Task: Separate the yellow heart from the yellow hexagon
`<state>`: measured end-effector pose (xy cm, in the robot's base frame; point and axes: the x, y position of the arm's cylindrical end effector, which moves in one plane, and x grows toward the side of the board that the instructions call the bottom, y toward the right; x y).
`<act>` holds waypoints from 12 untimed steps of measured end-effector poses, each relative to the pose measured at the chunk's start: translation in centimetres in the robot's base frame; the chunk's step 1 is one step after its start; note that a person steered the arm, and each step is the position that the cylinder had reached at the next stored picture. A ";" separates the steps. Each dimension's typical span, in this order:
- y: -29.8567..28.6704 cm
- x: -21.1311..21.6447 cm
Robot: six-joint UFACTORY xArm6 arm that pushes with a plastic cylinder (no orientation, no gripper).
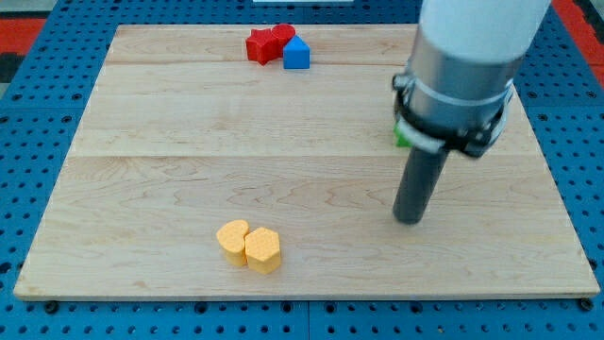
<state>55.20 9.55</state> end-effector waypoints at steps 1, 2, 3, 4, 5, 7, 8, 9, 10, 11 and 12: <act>-6.4 3.8; -13.3 4.9; -19.2 3.5; -22.4 1.2; -23.6 -0.1; -26.7 -1.0; -26.6 -3.5; -25.6 -5.8; -25.4 -6.7; -25.4 -7.1; -25.3 -7.6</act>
<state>47.65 -15.74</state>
